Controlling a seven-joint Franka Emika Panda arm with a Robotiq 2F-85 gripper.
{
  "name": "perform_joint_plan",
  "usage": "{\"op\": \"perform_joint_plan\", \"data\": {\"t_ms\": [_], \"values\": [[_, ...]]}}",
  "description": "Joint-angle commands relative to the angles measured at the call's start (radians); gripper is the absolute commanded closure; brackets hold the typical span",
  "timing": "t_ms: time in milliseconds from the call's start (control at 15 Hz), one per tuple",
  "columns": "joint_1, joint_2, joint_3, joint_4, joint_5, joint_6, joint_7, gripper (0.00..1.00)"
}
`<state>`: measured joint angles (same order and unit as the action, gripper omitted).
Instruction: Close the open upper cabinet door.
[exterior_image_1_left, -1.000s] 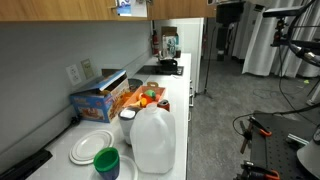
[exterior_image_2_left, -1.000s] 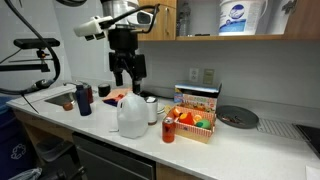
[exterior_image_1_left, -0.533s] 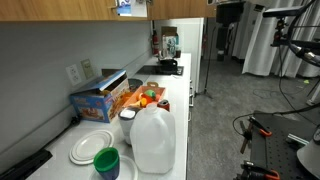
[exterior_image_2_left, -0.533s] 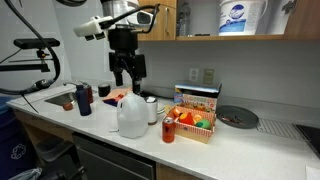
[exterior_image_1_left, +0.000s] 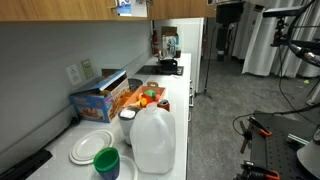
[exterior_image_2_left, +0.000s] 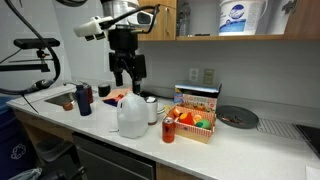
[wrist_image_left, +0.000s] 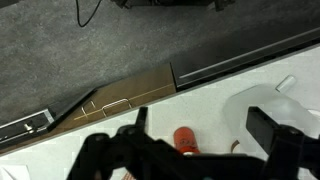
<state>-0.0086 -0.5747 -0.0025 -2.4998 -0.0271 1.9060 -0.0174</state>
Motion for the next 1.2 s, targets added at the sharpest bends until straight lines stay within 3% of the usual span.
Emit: {"op": "perform_joint_plan", "data": {"t_ms": [0,400,1133], "values": [[0.002,0.0,-0.001,0.002,-0.001,-0.002,0.001,0.0],[0.005,0.036,0.012,-0.024,-0.004,0.074,0.008,0.0],[-0.105,0.005,-0.117,0.034,-0.089,0.123,-0.044,0.0]]}}
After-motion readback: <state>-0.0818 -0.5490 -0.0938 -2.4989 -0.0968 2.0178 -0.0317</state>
